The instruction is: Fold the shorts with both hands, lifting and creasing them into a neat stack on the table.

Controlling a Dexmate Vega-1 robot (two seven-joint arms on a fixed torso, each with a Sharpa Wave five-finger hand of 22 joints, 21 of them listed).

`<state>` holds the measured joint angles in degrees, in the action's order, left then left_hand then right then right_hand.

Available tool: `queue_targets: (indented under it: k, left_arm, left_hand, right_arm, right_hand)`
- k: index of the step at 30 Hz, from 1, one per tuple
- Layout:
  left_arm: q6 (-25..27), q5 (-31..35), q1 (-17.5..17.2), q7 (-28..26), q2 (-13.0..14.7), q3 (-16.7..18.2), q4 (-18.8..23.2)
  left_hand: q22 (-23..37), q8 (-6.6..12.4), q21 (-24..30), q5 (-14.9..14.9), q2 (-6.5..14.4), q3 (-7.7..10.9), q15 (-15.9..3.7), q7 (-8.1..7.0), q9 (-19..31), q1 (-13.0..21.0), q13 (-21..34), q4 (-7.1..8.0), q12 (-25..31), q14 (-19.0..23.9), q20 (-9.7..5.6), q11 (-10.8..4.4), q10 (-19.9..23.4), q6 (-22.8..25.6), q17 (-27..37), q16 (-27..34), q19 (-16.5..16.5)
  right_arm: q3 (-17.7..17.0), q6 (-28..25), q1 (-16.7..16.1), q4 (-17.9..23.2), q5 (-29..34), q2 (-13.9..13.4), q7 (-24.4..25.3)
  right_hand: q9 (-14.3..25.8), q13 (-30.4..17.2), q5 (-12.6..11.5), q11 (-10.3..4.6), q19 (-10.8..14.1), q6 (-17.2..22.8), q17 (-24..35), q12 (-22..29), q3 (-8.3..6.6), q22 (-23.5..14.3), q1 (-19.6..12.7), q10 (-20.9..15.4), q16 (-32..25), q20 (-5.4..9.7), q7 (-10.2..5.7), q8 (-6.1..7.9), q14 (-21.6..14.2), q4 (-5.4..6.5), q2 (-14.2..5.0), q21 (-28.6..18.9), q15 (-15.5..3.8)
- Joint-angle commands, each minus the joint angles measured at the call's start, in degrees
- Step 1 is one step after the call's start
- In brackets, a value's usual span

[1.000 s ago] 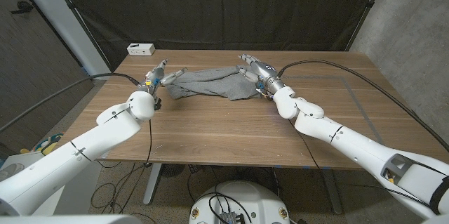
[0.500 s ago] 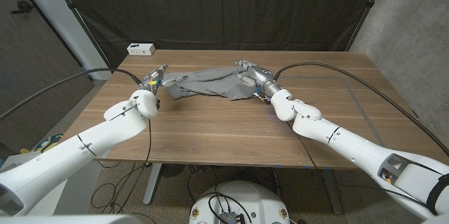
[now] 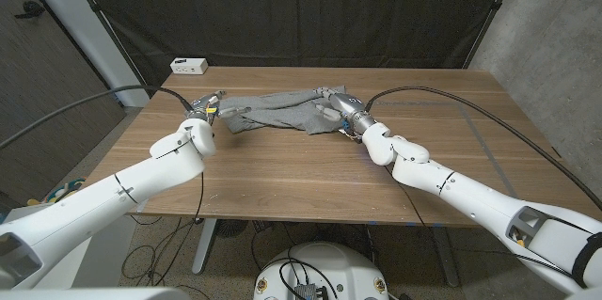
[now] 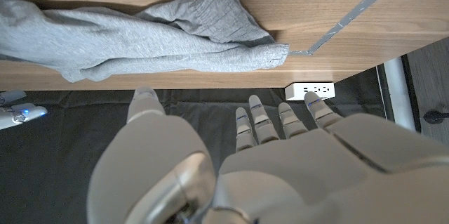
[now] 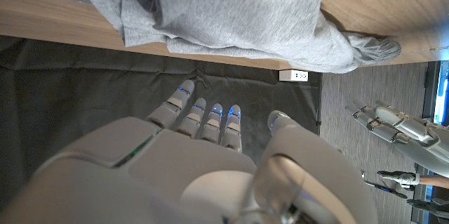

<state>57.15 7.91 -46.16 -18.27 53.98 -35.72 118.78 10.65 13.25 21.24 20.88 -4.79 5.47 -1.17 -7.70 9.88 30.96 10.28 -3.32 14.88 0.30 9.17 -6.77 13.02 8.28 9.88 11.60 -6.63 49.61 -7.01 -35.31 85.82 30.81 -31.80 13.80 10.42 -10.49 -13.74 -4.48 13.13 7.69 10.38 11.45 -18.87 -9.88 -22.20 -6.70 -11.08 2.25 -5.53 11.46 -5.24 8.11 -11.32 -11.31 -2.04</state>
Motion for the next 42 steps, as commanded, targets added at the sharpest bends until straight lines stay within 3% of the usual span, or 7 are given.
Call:
queue_targets:
  k: [1,7,10,12,21,35,42]
  left_arm:
    - [3.7,3.8,3.3,0.8,-0.4,-4.4,-0.8]
    - [5.7,6.1,5.4,1.9,-0.7,-7.4,-1.8]
    - [7.5,7.6,6.6,2.3,-1.3,-9.1,-2.5]
    - [8.6,8.6,7.5,2.6,-1.6,-10.4,-3.0]
    - [11.3,12.7,11.7,4.8,-2.7,-15.9,-5.5]
    - [17.0,18.3,19.9,11.1,-4.8,-26.8,-9.6]
    - [20.2,21.3,24.4,13.7,-5.7,-33.4,-11.6]
  left_hand:
    - [0.2,0.28,-0.1,0.9,-0.2,-0.15,-0.37,0.19,0.1,2.0,0.2,-0.99,0.8,2.1,0.44,0.18,2.8,3.0,0.0,0.4,1.4]
    - [0.3,0.55,-0.1,2.3,-0.9,-1.08,-0.87,0.17,0.2,4.9,0.4,-2.24,1.2,5.8,1.00,1.59,6.7,7.9,0.1,0.8,3.1]
    - [0.4,0.75,-0.1,3.2,-1.3,-1.78,-1.01,1.31,0.3,6.3,0.5,-2.77,1.5,7.7,1.02,1.63,9.2,11.1,0.1,0.9,4.1]
    - [0.5,0.72,0.0,3.5,-1.3,-1.95,-1.16,1.45,0.3,6.7,0.6,-2.89,1.5,8.4,1.15,1.28,9.8,11.6,0.1,1.0,4.6]
    - [0.7,1.98,0.0,5.9,-1.6,-4.10,-2.96,3.07,0.4,10.4,0.8,-3.69,2.3,13.1,0.71,0.49,17.2,22.7,0.3,1.1,6.6]
    - [0.8,2.42,-0.2,6.7,-1.7,-5.42,-3.78,4.11,0.5,11.6,0.9,-3.73,2.7,14.9,0.81,-0.45,21.5,28.0,0.3,1.2,7.4]
    - [0.8,2.37,-0.2,6.9,-1.6,-5.65,-3.96,3.87,0.5,12.2,0.9,-3.83,2.7,15.2,0.70,-0.98,22.6,28.8,0.3,1.2,7.6]
  right_arm:
    - [0.9,-0.7,0.1,-0.8,0.6,0.3,-1.3]
    - [1.5,-0.6,0.2,-1.2,0.5,0.3,-2.5]
    - [1.5,-1.3,-0.1,-1.1,0.6,0.4,-2.3]
    - [1.6,-1.1,-0.1,-1.2,0.4,0.4,-2.6]
    - [1.6,-1.7,-0.7,-0.8,0.1,0.3,-2.7]
    - [1.0,-1.6,-1.9,-0.3,-1.8,-0.2,-3.2]
    - [1.1,-1.5,-1.9,-0.2,-1.9,-0.3,-3.7]
  right_hand:
    - [0.0,-0.1,-0.3,0.09,0.4,0.8,-0.1,0.5,-0.94,0.0,-0.9,-1.1,-0.4,-0.11,-0.02,0.14,-0.8,-0.19,0.14,-0.2,-3.75]
    - [0.1,-0.2,-0.1,-0.09,0.5,1.8,-0.1,0.6,-1.70,0.0,-1.1,-1.9,-0.5,-0.06,0.12,0.31,-1.4,-0.32,0.28,-0.2,-3.84]
    - [0.1,-0.2,0.0,-0.02,0.5,2.0,-0.1,0.5,-1.92,0.0,-1.1,-2.0,-0.5,-0.04,0.12,0.34,-1.6,-0.33,0.27,-0.1,-3.89]
    - [0.1,-0.2,0.0,-0.03,0.5,2.1,-0.1,0.5,-2.04,0.0,-1.2,-2.1,-0.5,-0.02,0.11,0.36,-1.7,-0.36,0.28,-0.1,-3.91]
    - [0.1,-0.2,0.2,-0.03,0.4,2.9,-0.1,0.6,-2.67,0.0,-1.2,-2.8,-0.5,0.07,0.28,0.42,-2.2,-0.40,0.42,-0.1,-3.85]
    - [0.1,-0.2,0.5,0.03,0.1,3.7,-0.1,0.4,-3.16,-0.1,-1.0,-3.2,-0.4,0.08,0.14,0.49,-2.6,-0.24,0.63,0.0,-3.85]
    - [0.1,-0.2,0.7,0.16,0.1,4.2,-0.1,0.5,-3.36,-0.1,-0.9,-3.6,-0.5,0.13,0.15,0.52,-2.9,-0.15,0.69,0.0,-3.89]
